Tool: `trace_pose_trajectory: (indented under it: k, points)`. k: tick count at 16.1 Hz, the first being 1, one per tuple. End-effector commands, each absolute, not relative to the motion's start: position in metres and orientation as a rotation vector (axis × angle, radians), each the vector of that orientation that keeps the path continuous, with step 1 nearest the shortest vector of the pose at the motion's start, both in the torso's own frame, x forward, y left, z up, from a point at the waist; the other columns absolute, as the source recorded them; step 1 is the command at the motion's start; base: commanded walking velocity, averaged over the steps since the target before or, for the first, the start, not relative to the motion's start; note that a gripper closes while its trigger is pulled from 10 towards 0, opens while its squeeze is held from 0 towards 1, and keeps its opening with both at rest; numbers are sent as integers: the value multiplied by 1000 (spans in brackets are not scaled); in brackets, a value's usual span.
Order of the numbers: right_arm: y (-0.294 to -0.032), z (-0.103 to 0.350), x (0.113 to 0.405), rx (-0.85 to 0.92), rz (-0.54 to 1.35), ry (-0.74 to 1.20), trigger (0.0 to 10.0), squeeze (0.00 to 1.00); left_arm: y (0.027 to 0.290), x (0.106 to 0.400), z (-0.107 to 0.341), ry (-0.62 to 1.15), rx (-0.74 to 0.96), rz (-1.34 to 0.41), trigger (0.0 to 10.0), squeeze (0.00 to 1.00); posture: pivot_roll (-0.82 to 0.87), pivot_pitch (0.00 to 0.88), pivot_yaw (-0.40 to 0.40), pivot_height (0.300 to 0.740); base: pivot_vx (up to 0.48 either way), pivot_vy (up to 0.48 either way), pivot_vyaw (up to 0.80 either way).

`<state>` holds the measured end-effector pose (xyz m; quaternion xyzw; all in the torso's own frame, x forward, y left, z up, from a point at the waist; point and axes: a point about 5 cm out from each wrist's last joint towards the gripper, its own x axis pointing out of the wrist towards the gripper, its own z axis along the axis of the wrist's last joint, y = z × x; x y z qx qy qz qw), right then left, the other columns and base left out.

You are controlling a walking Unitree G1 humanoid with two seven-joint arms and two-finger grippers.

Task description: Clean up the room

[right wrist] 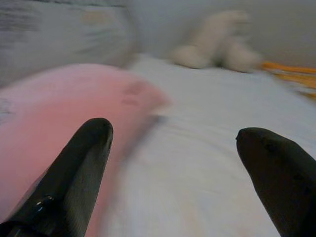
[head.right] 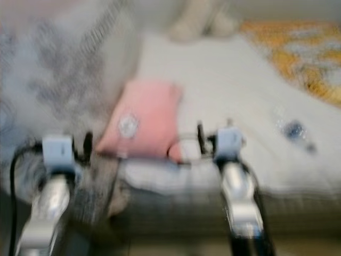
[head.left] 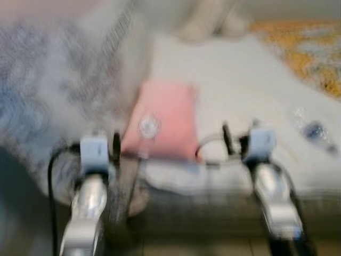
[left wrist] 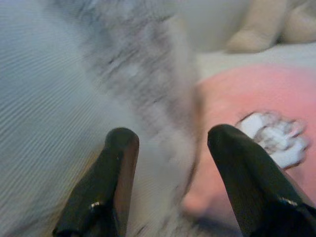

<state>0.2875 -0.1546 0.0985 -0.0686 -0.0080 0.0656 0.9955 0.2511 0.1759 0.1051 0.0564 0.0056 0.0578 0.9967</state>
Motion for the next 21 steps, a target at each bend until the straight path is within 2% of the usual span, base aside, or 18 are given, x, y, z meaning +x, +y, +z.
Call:
trace_pose_trajectory:
  k: [1,5,12,16,21]
  points:
    - [-156,102,292,-144,131,-23,10000,0,172,255,104,22,102,101,10000,0,-123,0,78,740,0,-480,738]
    - [-149,100,296,-132,126,-22,10000,0,174,268,108,17,120,63,10000,0,-135,0,107,740,0,-478,683]
    - [-143,103,300,-140,132,-38,10000,0,170,283,117,-26,110,-11,10000,0,-158,0,131,740,0,-472,0]
    - [-144,101,302,-141,121,-38,10000,0,169,284,114,-21,97,-24,10000,0,-156,0,131,740,0,-472,-695]
    - [-148,95,303,-102,119,9,10000,0,167,277,99,31,60,-24,10000,0,-158,0,128,740,0,-471,0]
